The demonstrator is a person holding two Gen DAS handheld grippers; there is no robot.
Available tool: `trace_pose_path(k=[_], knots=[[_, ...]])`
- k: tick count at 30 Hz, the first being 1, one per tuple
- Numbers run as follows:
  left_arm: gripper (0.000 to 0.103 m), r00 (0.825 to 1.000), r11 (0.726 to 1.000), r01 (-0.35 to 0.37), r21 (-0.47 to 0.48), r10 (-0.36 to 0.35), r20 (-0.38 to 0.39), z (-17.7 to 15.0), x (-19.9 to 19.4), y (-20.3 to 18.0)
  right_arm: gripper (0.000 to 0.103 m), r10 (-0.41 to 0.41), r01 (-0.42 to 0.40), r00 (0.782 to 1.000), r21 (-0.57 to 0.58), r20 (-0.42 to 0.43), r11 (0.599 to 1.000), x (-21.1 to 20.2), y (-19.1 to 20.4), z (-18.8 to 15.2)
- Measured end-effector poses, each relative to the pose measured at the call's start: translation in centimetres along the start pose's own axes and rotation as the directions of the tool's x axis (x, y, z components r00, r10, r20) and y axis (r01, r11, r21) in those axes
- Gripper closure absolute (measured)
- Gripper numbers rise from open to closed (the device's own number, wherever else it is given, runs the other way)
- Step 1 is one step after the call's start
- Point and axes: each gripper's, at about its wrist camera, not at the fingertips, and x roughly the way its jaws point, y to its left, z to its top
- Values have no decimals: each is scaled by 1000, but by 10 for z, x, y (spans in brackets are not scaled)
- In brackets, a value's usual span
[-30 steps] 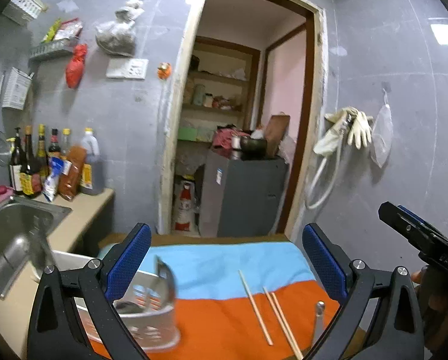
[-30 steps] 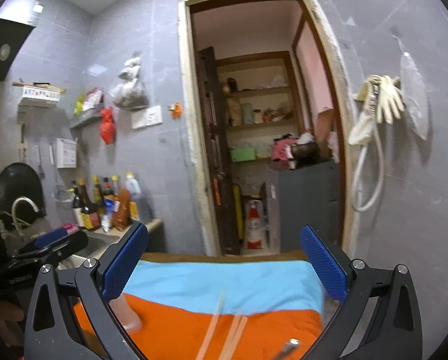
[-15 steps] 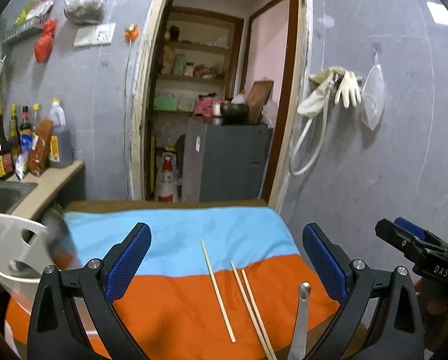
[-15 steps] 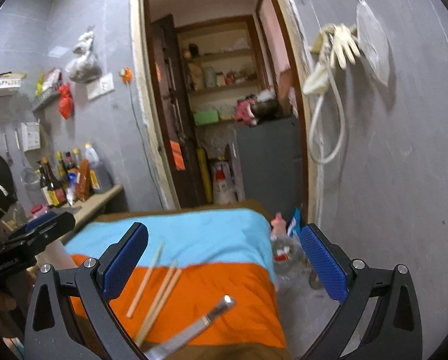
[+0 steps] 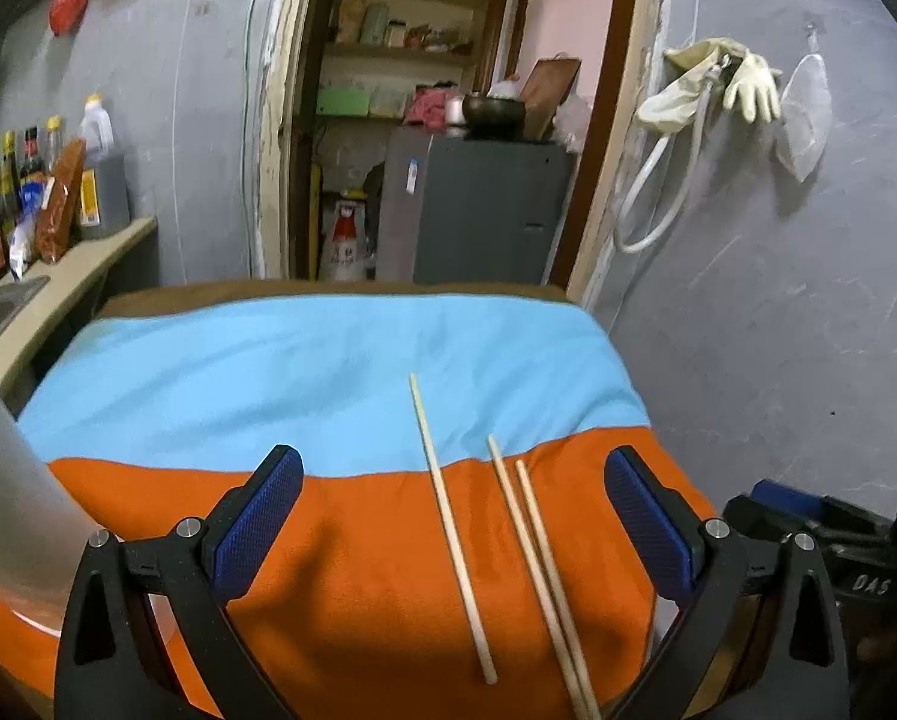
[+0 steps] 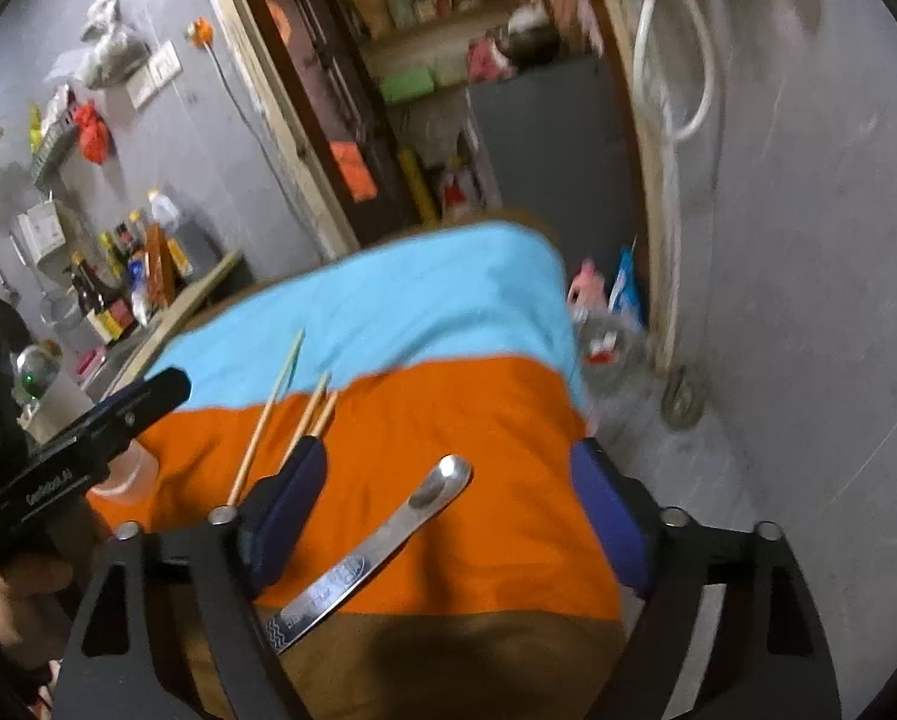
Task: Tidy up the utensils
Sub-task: 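Lower both tools toward the remaining chopsticks and silver knife, then close the left gripper on a chopstick while the right gripper grasps the silver knife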
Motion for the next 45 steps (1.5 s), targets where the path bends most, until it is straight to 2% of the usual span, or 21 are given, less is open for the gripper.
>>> trace_pose_path(k=[4, 5, 7, 9, 10, 12, 14, 16, 23, 26, 31, 32, 39, 45], knots=[[13, 999, 1000, 10, -19, -10, -41, -3, 14, 8, 42, 17, -17, 997, 4, -78, 1000, 19, 0, -6], [18, 998, 1000, 13, -23, -14, -56, -4, 19, 10, 47, 21, -21, 995, 1, -97, 1000, 23, 1, -7], [28, 996, 999, 25, -40, -28, -88, -3, 26, 13, 50, 12, -13, 994, -11, -111, 1000, 26, 3, -10], [44, 991, 997, 39, -63, -46, -126, -3, 33, 18, 53, 13, -14, 993, -12, -116, 1000, 27, 4, -8], [48, 987, 996, 48, -78, -60, -152, -3, 38, 21, 54, 12, -13, 993, -11, -118, 1000, 28, 3, -8], [62, 976, 992, 65, -108, -86, -201, -4, 48, 26, 61, 14, -15, 993, -7, -120, 1000, 30, 3, -7], [69, 966, 988, 77, -131, -106, -234, -5, 56, 31, 65, 22, -22, 992, 0, -122, 1000, 32, 2, -4], [70, 964, 984, 96, -153, -130, -232, -3, 57, 36, 69, 36, -35, 992, 11, -123, 999, 35, 2, -2], [86, 953, 968, 133, -211, -184, -241, 3, 62, 50, 81, 112, -106, 985, 53, -132, 993, 49, 2, 4], [91, 948, 964, 145, -224, -200, -248, 5, 64, 53, 81, 116, -112, 983, 36, -140, 993, 51, 9, 5], [91, 937, 965, 169, -200, -221, -272, 11, 72, 47, 81, 102, -106, 983, -18, -154, 994, 53, 22, 3], [98, 936, 965, 168, -203, -220, -275, 12, 73, 48, 81, 103, -107, 982, -22, -157, 994, 54, 24, 3], [101, 937, 962, 166, -217, -223, -271, 5, 63, 50, 78, 178, -167, 967, 72, -185, 983, 52, 18, 0], [101, 934, 951, 167, -262, -238, -267, -11, 41, 56, 78, 187, -178, 961, 63, -203, 982, 48, 30, -7]])
